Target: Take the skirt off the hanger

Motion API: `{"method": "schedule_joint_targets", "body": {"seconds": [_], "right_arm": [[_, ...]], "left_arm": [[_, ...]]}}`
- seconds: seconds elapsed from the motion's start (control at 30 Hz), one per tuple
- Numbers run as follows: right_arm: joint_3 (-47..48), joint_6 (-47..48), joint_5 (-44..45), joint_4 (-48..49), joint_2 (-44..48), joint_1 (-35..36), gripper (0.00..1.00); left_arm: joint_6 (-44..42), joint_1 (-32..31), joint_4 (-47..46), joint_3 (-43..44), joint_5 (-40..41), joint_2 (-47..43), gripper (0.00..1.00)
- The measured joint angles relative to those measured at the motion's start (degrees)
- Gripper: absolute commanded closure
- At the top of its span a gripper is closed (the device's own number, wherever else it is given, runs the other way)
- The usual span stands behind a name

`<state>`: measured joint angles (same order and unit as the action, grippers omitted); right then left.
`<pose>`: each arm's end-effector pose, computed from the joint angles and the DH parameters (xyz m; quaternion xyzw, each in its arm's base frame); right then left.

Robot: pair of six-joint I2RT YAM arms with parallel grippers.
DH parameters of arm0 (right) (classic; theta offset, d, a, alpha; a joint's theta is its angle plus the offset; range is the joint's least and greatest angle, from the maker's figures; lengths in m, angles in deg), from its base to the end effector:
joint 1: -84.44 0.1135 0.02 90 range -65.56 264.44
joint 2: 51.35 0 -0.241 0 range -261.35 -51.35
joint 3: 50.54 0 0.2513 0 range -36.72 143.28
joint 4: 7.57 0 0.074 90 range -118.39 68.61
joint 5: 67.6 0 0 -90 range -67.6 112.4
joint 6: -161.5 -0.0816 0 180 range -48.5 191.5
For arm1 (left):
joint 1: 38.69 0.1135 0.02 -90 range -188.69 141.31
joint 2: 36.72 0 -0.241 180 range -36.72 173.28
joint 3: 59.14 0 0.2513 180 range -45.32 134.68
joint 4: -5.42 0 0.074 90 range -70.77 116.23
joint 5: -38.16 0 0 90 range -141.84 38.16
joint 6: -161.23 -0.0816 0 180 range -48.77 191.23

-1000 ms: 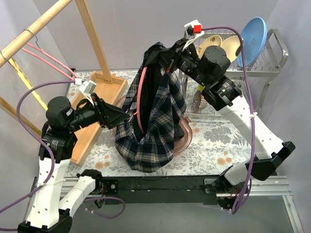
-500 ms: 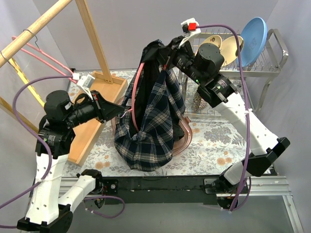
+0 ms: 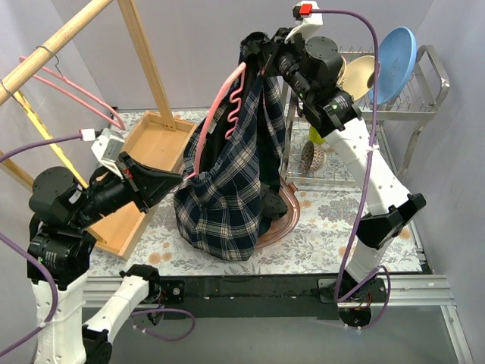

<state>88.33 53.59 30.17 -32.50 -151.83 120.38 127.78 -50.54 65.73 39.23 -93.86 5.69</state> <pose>0.3396 0.2325 0.5426 -0.0443 0.6186 0.3173 0.7174 0.1033 -0.0775 0.4741 -0.0349 0.7259 -0.5742 0.3770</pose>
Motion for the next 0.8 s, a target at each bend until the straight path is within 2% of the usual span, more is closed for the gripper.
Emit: {"method": "schedule_joint_targets", "body": {"seconds": [0.17,0.4,0.6,0.8], "right_arm": [[-5.5,-1.4,-5.6,0.8,1.0,-0.9,0.99],[-15.8,2.0,-16.7,0.6,7.6,3.7,0.99],[-19.0,7.5,-16.2,1.2,14.3,5.2,0.99],[-21.6,9.1,-16.2,10.5,18.6,4.7,0.99]], "left_arm": [[2.9,-0.1,-2.6,3.9,7.2,0.5,1.00],[8.9,-0.3,-10.3,17.2,21.9,8.6,1.00],[10.8,-0.3,-12.8,27.4,29.8,16.5,1.00],[11.0,-0.3,-13.6,28.7,36.5,18.1,1.00]]}}
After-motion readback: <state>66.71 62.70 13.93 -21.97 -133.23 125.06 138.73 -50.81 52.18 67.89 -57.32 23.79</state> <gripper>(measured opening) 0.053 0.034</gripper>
